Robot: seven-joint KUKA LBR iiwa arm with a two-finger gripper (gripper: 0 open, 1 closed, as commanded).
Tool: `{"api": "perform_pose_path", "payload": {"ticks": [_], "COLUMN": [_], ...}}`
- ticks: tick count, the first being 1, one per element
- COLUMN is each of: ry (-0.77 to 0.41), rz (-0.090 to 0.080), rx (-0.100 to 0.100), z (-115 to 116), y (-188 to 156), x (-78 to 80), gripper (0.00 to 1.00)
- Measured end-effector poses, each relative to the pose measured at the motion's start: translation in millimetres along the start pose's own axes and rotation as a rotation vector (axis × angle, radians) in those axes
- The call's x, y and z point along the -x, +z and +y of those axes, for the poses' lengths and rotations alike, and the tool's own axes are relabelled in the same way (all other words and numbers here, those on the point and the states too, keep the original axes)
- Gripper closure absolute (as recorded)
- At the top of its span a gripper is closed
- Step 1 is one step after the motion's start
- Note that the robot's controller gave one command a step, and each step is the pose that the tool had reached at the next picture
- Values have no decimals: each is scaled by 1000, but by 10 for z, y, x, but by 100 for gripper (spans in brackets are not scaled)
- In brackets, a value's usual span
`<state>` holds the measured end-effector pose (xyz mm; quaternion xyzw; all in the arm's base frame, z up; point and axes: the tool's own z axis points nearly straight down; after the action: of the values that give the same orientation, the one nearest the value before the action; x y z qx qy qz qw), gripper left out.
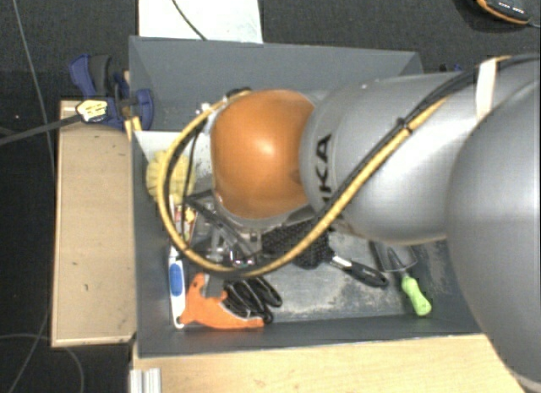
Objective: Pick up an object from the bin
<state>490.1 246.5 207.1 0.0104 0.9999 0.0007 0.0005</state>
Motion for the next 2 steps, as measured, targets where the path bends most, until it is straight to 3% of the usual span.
{"api": "perform_pose_path", "payload": {"ticks": [1,2], "ry": [1,-128], "rz": [0,-5], "rx": [0,2], "z": [0,-215], "y": [0,207], "x": [0,727], "gripper": [0,0]}}
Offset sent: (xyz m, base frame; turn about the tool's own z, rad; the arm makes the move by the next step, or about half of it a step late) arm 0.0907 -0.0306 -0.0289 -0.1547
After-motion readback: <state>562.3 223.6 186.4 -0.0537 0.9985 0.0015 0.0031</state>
